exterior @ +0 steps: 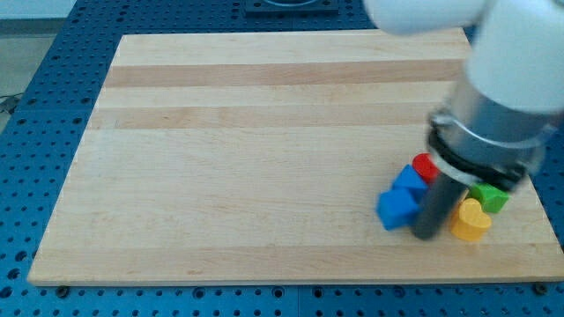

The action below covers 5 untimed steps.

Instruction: Place the blue cube to the left side of the blue triangle

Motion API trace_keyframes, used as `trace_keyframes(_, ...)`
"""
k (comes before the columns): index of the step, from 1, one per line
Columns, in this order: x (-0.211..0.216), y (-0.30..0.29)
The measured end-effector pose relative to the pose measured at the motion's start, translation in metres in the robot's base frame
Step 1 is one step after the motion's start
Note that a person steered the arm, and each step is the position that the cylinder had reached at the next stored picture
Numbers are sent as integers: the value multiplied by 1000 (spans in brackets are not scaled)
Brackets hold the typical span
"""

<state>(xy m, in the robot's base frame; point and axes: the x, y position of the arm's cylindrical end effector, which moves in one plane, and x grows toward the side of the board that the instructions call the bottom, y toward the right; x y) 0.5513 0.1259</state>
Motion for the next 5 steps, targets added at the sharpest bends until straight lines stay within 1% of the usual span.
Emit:
trace_keyframes(1, -78, -82)
trace_keyframes(2, -97, -119)
trace_keyframes(3, -82, -121)
trace_keyframes(4, -76, -121)
trace_keyframes(5, -62, -97)
